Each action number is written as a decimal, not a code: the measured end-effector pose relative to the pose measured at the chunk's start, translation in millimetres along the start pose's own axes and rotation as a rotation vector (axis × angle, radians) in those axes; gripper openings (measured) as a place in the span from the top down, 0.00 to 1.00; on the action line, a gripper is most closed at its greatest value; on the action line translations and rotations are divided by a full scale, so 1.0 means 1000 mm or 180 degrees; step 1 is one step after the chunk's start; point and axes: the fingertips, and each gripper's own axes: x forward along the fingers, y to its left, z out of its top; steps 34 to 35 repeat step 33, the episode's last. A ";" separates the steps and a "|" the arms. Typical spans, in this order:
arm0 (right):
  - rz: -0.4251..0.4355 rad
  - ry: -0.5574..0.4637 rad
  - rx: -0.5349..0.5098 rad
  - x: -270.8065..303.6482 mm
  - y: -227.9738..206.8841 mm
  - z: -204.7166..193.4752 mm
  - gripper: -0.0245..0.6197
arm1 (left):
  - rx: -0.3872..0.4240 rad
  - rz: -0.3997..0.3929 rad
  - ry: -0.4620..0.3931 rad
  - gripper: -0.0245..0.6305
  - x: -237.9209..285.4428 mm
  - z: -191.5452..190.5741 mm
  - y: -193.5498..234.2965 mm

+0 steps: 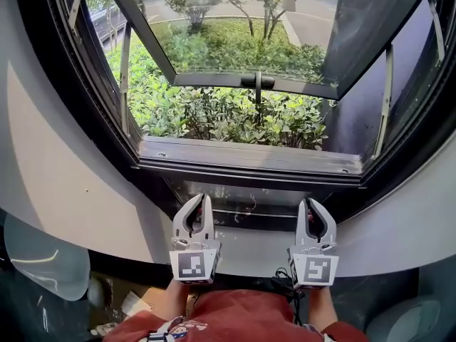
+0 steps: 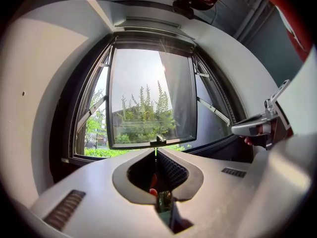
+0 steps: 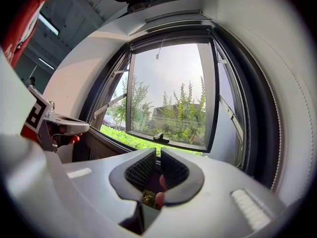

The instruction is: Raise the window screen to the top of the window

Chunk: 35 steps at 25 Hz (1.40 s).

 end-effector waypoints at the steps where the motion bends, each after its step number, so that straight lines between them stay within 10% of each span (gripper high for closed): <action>1: 0.0001 0.0011 -0.0015 0.000 0.000 0.000 0.92 | -0.0001 -0.0006 -0.0007 0.95 0.001 0.001 0.000; 35: 0.0061 -0.0020 -0.0165 0.002 -0.006 0.004 0.95 | -0.0016 -0.0011 -0.0116 0.95 0.000 0.010 -0.005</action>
